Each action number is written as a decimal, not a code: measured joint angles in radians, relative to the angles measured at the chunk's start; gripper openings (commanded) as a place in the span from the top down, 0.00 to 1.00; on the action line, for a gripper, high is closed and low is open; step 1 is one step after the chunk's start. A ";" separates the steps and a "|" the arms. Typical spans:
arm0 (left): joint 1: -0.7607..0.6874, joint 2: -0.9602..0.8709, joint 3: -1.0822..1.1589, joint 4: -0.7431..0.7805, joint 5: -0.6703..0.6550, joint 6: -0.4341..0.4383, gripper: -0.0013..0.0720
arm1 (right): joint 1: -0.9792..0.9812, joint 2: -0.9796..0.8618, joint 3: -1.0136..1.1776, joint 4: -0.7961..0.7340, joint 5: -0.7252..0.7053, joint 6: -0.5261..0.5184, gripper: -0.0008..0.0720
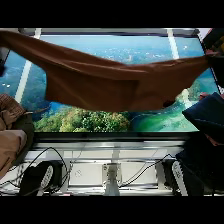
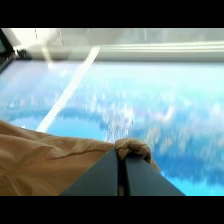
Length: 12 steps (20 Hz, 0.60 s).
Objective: Fold the clothes and pants, and hang the long-sleeved shirts on hangers.
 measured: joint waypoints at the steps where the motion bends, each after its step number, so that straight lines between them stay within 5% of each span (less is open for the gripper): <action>1: 0.000 0.041 0.003 0.000 0.017 0.000 0.95 | 0.000 0.035 0.037 0.000 0.000 0.011 0.97; 12: 0.000 0.241 0.006 0.002 0.019 -0.002 0.95 | 0.000 0.223 0.280 -0.071 -0.032 0.107 0.97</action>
